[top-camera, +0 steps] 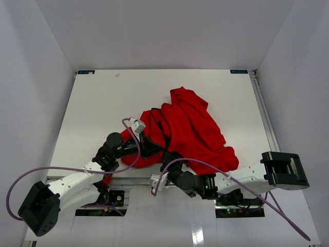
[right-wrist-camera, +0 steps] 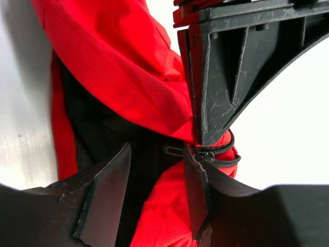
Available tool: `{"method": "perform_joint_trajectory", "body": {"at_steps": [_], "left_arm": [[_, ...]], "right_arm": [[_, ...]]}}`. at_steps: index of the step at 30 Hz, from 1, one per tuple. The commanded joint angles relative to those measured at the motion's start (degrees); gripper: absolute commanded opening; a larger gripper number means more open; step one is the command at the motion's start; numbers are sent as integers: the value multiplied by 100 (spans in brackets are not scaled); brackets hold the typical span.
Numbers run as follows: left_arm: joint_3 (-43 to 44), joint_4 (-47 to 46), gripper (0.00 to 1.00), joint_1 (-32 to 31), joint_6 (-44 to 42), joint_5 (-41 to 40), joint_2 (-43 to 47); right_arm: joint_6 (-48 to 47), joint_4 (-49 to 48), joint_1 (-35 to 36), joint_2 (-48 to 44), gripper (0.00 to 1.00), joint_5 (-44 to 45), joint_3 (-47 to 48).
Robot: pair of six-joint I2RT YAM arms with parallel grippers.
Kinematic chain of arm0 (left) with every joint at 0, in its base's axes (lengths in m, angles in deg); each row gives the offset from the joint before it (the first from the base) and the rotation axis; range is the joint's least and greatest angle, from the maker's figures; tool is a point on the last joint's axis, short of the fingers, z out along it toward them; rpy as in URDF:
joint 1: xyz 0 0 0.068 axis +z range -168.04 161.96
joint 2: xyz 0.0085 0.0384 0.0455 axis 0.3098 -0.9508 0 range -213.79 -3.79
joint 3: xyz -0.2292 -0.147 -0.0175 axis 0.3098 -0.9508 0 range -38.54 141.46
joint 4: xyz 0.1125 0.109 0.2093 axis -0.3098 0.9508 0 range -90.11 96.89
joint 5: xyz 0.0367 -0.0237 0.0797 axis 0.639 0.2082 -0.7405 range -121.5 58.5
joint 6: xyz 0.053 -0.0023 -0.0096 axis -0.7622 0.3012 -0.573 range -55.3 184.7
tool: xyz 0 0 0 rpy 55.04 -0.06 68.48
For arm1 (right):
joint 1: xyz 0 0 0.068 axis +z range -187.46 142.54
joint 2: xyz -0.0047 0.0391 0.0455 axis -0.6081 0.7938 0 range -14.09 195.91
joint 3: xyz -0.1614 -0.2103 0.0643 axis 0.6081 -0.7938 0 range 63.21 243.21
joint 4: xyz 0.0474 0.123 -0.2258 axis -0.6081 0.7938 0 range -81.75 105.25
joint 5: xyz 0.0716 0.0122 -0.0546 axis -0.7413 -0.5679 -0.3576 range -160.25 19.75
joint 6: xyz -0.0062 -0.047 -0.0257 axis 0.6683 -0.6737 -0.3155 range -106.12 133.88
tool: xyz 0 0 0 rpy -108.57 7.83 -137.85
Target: Zip up the jacket
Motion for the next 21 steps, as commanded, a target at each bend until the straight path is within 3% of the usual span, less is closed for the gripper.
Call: {"method": "perform_joint_trajectory", "body": {"at_steps": [1, 9, 12, 15, 21], "left_arm": [[-77, -187, 0, 29, 38, 82, 140], [-100, -179, 0, 29, 49, 103, 140], [-92, -151, 0, 29, 41, 80, 132], [-82, -131, 0, 28, 22, 63, 123], [-92, -156, 0, 20, -12, 86, 148]], "right_arm": [[-208, -861, -5, -11, 46, 362, -3], [-737, -1860, -11, 21, 26, 916, -38], [-654, -1628, -11, -32, 14, 958, 35], [-314, -1074, -12, -178, 9, 881, 144], [400, -3, -77, -441, 8, 571, 505]]}}
